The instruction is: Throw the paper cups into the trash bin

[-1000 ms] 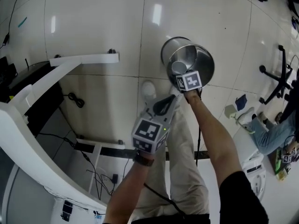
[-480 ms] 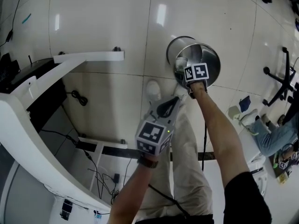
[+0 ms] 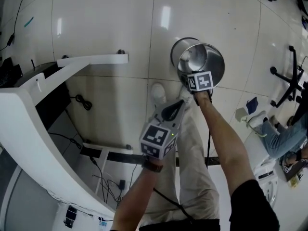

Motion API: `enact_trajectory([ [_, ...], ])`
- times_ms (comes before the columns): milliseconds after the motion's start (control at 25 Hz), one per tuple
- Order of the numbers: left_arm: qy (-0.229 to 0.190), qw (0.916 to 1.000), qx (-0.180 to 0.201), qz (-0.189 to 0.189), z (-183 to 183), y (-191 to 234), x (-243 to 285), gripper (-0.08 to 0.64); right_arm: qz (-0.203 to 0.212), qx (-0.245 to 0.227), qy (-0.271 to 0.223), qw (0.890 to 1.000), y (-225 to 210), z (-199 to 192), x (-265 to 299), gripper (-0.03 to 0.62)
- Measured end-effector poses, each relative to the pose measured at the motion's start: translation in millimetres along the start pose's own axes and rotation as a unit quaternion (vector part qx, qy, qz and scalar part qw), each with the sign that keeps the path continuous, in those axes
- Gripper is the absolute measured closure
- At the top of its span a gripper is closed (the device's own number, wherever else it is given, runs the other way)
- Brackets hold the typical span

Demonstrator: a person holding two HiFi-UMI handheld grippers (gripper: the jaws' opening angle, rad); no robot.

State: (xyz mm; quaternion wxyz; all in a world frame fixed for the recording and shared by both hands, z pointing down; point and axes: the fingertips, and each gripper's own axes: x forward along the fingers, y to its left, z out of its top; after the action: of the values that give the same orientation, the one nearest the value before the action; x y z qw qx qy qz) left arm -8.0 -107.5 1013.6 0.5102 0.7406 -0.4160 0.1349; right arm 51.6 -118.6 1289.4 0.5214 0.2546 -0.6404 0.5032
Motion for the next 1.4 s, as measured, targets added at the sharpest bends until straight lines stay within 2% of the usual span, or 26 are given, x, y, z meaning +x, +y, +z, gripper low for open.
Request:
enact_trajectory([
  [80,0.004,1.0000,0.004,-0.002,2.6,-5.2,-7.8,0.560,-0.036,-0.037,-0.033,0.998,1.8,0.0,-19.5,0.322],
  [160,0.006,0.9999,0.012,-0.003,9.8,-12.5,-18.2,0.560,-0.048,-0.051,-0.072,0.995,8.2,0.3,-42.6,0.322],
  [320,-0.007,0.9988,0.043,-0.023,37.0,-40.3,-44.7,0.560,-0.054,-0.061,-0.165,0.983,28.7,10.5,-103.0,0.322],
  [400,-0.011,0.9972,0.066,-0.032,52.8,-54.5,-57.1,0.560,-0.039,-0.075,-0.204,0.975,46.8,20.5,-133.5,0.327],
  [440,-0.011,0.9964,0.076,-0.035,58.8,-61.3,-63.0,0.560,-0.024,-0.083,-0.217,0.972,58.5,23.0,-147.8,0.351],
  [520,-0.004,0.9948,0.094,-0.040,66.1,-77.3,-74.9,0.560,0.009,-0.102,-0.231,0.968,80.4,21.4,-175.2,0.351],
  [680,0.009,0.9913,0.123,-0.044,75.4,-111.6,-110.0,0.560,0.029,-0.127,-0.265,0.955,113.1,14.0,-234.9,0.355],
  [760,-0.001,0.9924,0.118,-0.033,83.9,-121.5,-129.2,0.560,0.046,-0.128,-0.289,0.948,132.1,9.0,-267.6,0.414],
  [840,-0.020,0.9941,0.104,-0.024,94.4,-129.7,-144.6,0.560,0.057,-0.123,-0.309,0.941,147.2,3.2,-298.0,0.419],
  [880,-0.026,0.9944,0.100,-0.022,99.0,-134.4,-151.2,0.560,0.060,-0.120,-0.315,0.939,154.1,-0.2,-312.2,0.448],
  [960,-0.032,0.9937,0.105,-0.022,106.3,-147.3,-163.0,0.560,0.071,-0.113,-0.317,0.939,166.7,-9.1,-337.1,0.529],
  [1040,-0.033,0.9919,0.120,-0.026,112.6,-163.8,-174.0,0.560,0.082,-0.108,-0.315,0.939,177.2,-19.9,-360.5,0.582],
  [1200,-0.046,0.9892,0.136,-0.026,128.1,-192.9,-195.2,0.560,0.082,-0.126,-0.349,0.925,197.5,-30.4,-420.0,0.589],
  [1320,-0.061,0.9875,0.143,-0.026,144.0,-208.2,-203.3,0.560,0.076,-0.142,-0.377,0.912,209.0,-24.2,-465.5,0.589],
  [1400,-0.072,0.9865,0.144,-0.029,155.9,-221.5,-210.5,0.560,0.081,-0.140,-0.389,0.907,214.9,-19.5,-493.7,0.589],
])
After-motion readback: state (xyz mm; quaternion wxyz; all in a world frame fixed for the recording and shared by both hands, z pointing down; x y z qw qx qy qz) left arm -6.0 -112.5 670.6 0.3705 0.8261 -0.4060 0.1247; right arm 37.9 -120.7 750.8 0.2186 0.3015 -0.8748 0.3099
